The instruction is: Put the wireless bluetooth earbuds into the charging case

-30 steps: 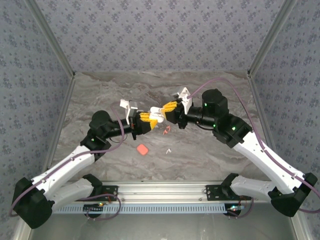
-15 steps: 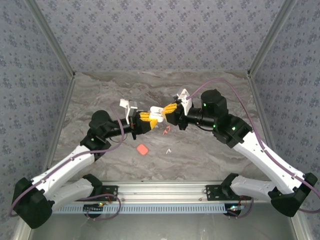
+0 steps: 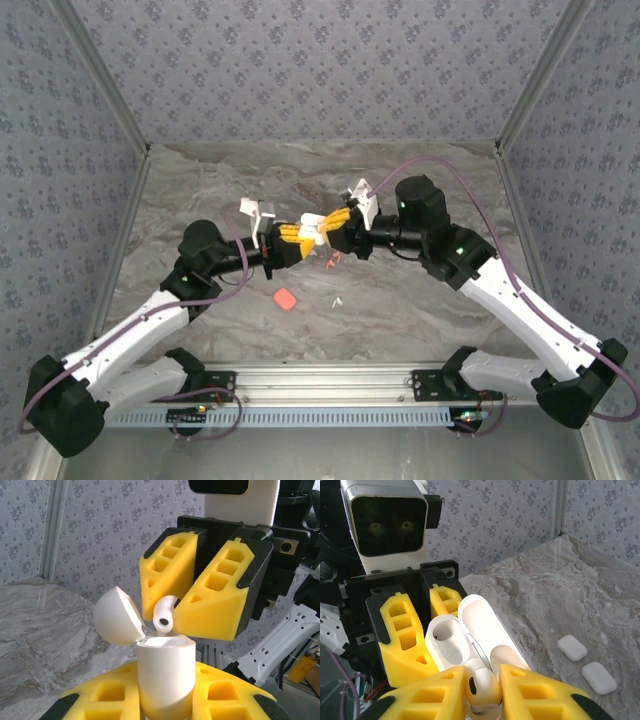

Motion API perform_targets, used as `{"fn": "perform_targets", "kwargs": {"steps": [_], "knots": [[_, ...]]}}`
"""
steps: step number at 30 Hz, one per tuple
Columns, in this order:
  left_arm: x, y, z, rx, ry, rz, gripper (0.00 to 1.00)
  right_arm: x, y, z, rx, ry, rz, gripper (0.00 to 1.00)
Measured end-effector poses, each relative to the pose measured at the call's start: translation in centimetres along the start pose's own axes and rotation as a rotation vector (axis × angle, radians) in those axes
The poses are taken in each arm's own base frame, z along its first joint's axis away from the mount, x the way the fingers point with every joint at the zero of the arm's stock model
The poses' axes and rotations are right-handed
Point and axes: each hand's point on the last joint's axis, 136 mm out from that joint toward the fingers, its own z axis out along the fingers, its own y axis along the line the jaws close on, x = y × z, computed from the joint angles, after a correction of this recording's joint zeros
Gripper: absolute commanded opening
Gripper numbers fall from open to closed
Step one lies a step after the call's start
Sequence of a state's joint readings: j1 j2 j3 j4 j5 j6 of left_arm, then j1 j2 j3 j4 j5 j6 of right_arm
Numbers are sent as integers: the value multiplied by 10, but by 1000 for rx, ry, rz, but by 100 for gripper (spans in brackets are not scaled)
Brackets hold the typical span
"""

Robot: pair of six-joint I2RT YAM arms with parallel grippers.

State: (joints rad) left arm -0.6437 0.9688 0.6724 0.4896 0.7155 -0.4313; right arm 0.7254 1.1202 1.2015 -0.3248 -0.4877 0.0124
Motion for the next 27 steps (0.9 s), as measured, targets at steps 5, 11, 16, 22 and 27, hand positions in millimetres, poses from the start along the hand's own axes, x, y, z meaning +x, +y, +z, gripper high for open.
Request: {"fn": "perform_targets", "kwargs": {"steps": [5,11,16,22,27], "knots": [[0,-1,0,3,-1,2,0,-3,4,-1,-33,-8,25,49],[-3,3,-1,-22,-13,19,0,-13,-4,-10,2,-37,69,66],[-11,13,-8,-121,-46,67,0,-18,-32,-26,160,-67,143,64],[-22,26,-26,-281,-84,139,0,32,-69,-17,316,23,330,56],[-20,35,-36,-364,-74,165,0,136,-84,16,401,276,508,52]]}}
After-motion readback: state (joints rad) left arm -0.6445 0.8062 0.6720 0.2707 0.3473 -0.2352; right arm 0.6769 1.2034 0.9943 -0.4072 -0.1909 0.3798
